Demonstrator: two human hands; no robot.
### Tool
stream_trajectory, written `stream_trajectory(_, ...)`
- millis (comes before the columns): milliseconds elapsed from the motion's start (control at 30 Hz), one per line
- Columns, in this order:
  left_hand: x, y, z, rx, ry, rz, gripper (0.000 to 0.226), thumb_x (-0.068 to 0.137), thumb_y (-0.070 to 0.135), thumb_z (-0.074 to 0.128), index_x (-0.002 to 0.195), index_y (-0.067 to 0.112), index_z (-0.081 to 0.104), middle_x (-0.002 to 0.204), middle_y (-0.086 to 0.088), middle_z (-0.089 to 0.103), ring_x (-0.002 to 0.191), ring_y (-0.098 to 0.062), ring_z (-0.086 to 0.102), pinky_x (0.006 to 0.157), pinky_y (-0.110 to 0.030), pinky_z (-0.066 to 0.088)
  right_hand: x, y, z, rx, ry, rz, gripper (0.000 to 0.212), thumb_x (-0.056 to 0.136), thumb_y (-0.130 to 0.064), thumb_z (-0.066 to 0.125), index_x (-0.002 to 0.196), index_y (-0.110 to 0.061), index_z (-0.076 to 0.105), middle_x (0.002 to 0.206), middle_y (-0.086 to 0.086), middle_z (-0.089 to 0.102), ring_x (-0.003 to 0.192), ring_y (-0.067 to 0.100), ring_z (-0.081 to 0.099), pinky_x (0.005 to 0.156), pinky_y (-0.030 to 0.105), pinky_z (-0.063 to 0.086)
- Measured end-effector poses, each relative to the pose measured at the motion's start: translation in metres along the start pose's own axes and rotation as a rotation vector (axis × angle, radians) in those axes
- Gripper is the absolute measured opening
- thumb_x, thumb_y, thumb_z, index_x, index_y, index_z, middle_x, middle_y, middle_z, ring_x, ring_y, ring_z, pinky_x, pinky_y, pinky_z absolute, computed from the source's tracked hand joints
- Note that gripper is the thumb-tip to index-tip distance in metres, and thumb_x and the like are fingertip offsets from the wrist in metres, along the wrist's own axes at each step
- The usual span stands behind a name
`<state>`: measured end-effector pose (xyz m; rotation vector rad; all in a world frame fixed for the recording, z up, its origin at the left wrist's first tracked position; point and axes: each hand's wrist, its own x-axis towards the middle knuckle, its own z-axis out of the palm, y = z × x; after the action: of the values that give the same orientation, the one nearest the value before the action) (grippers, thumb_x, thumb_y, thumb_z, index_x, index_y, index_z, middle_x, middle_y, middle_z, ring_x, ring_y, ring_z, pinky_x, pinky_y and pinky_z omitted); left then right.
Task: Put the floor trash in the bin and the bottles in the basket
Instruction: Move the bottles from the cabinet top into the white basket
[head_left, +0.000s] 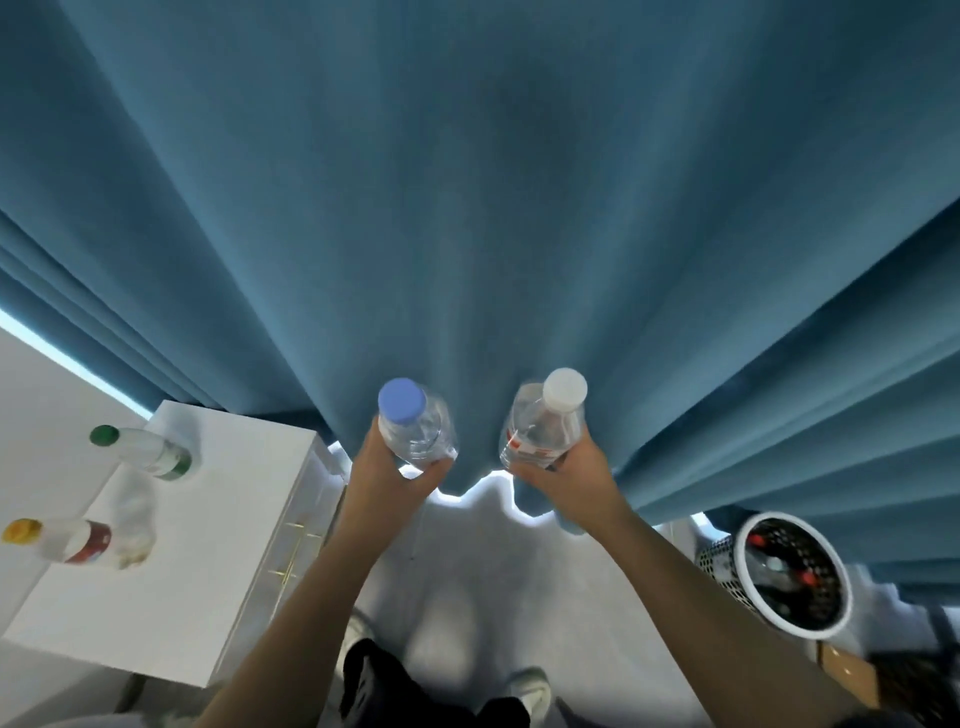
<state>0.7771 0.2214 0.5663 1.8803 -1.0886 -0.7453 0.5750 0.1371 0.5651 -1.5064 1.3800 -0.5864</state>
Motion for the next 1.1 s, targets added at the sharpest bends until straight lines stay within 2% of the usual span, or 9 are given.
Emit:
stream_trajectory(133,-0.021,0.028,0.045,-0.031,0.012,-0.010,0.039,0.071,0.030,0.080,0.102,0.020,0.059,0.089,0.013,0.065,0.083,0.008,0.059,0.062,0.000,0.039,-0.015,0.026,-0.054,-0.009,0.000,0.014,0.054,0.069,-0.032,0.082,0.111,-0.030,0.048,0.091,-0.009,0.065,0.078,0.009,0.064,0.058,0.011,0.050)
stream_trajectory(267,-0.033,0.050,0.081,-0.011,-0.038,0.026,0.048,0.067,0.033,0.082,0.107,0.020,0.059,0.096,0.013,0.065,0.085,0.009,0.059,0.067,0.000,0.040,-0.022,0.046,-0.094,-0.030,0.046,0.014,0.062,0.068,-0.031,0.084,0.111,-0.039,0.040,0.094,-0.023,0.060,0.087,0.002,0.060,0.070,0.015,0.045)
stream_trajectory(400,-0.027,0.065,0.111,0.043,-0.099,0.060,0.053,0.069,0.029,0.083,0.113,0.020,0.055,0.101,0.010,0.060,0.084,0.002,0.057,0.067,0.002,0.036,-0.025,0.063,-0.124,-0.016,0.069,0.006,0.061,0.069,-0.026,0.083,0.111,-0.043,0.042,0.100,-0.022,0.061,0.093,-0.001,0.061,0.078,0.018,0.050)
stream_trajectory(500,-0.018,0.077,0.134,0.090,-0.150,0.068,0.055,0.067,0.030,0.084,0.111,0.015,0.056,0.095,0.009,0.061,0.082,-0.009,0.057,0.063,0.002,0.037,-0.025,0.075,-0.142,0.013,0.132,0.042,0.056,0.068,-0.034,0.082,0.107,-0.043,0.044,0.097,-0.016,0.063,0.087,0.003,0.063,0.068,0.019,0.052)
stream_trajectory(700,-0.003,0.102,0.189,0.077,-0.301,0.117,0.047,0.068,0.027,0.084,0.101,0.027,0.051,0.088,0.016,0.058,0.075,0.015,0.056,0.061,0.003,0.036,-0.013,0.106,-0.183,0.001,0.219,0.114,0.061,0.062,-0.039,0.080,0.113,-0.036,0.047,0.102,-0.011,0.064,0.096,0.011,0.064,0.084,0.037,0.054)
stream_trajectory(800,0.010,0.115,0.219,0.061,-0.406,0.138,0.057,0.064,0.036,0.084,0.110,0.028,0.051,0.101,0.012,0.062,0.087,-0.001,0.060,0.076,-0.010,0.045,-0.003,0.125,-0.208,-0.034,0.259,0.148,0.059,0.064,-0.038,0.079,0.113,-0.028,0.049,0.100,-0.007,0.065,0.093,0.014,0.065,0.081,0.043,0.055)
stream_trajectory(900,0.023,0.127,0.250,0.099,-0.506,0.201,0.072,0.059,0.053,0.077,0.119,0.022,0.055,0.109,0.009,0.064,0.097,-0.012,0.062,0.087,-0.028,0.051,0.002,0.138,-0.234,-0.096,0.295,0.178,0.059,0.062,-0.044,0.076,0.113,-0.027,0.050,0.097,-0.013,0.064,0.092,0.006,0.063,0.080,0.034,0.055)
stream_trajectory(1000,0.031,0.147,0.276,0.100,-0.603,0.265,0.063,0.064,0.037,0.084,0.115,0.036,0.049,0.106,0.022,0.059,0.096,0.004,0.057,0.084,-0.009,0.044,0.003,0.145,-0.260,-0.108,0.356,0.200,0.061,0.063,-0.045,0.077,0.113,-0.023,0.050,0.097,-0.014,0.062,0.092,-0.002,0.061,0.075,0.013,0.046)
stream_trajectory(1100,0.032,0.160,0.298,0.127,-0.692,0.323,0.066,0.065,0.033,0.085,0.116,0.039,0.043,0.109,0.023,0.057,0.100,0.001,0.056,0.087,-0.016,0.044,-0.002,0.153,-0.281,-0.071,0.414,0.220,0.058,0.069,-0.026,0.081,0.118,-0.017,0.051,0.097,-0.014,0.060,0.089,-0.013,0.057,0.073,0.003,0.041)
